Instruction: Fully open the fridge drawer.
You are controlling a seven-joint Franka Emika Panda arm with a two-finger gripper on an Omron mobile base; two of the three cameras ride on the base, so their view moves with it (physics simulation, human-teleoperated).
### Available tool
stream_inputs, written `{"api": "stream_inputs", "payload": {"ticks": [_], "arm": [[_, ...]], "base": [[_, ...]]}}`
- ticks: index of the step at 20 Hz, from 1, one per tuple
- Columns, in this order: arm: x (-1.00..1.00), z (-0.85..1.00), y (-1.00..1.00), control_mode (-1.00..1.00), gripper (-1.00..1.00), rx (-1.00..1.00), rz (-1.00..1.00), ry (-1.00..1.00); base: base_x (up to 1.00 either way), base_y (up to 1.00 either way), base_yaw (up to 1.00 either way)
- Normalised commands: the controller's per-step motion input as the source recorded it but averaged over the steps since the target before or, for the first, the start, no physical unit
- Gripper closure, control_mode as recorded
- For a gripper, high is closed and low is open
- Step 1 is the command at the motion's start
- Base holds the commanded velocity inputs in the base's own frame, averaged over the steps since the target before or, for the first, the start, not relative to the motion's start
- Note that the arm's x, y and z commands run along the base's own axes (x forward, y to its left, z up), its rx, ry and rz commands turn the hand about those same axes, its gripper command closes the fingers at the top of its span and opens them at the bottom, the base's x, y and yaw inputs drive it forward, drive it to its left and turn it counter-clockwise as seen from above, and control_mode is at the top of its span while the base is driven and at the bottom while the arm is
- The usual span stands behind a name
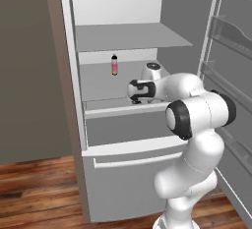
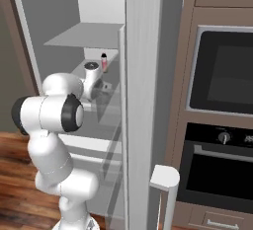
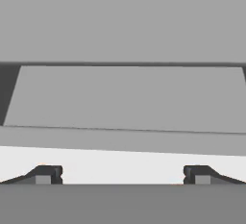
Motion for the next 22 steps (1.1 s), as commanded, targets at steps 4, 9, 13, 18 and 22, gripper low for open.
{"api": "stream_inputs", "payload": {"ticks": [4,9,13,18,22], "arm": [[0.29,-0.20,0.00,-1.00,-1.00,0.00,-0.02,0.00],[0.23,-0.21,0.00,-1.00,-1.00,0.00,-0.02,0.00],[0.04,-0.24,0.00,-1.00,-1.00,0.00,-0.01,0.00],[-0.37,-0.31,0.00,-1.00,-1.00,0.00,0.00,0.02],[-0.96,-0.43,0.00,-1.00,-1.00,0.00,0.00,0.06]], "base": [[0.00,0.00,0.00],[0.00,0.00,0.00],[0.00,0.00,0.00],[0.00,0.00,0.00],[0.00,0.00,0.00]]}}
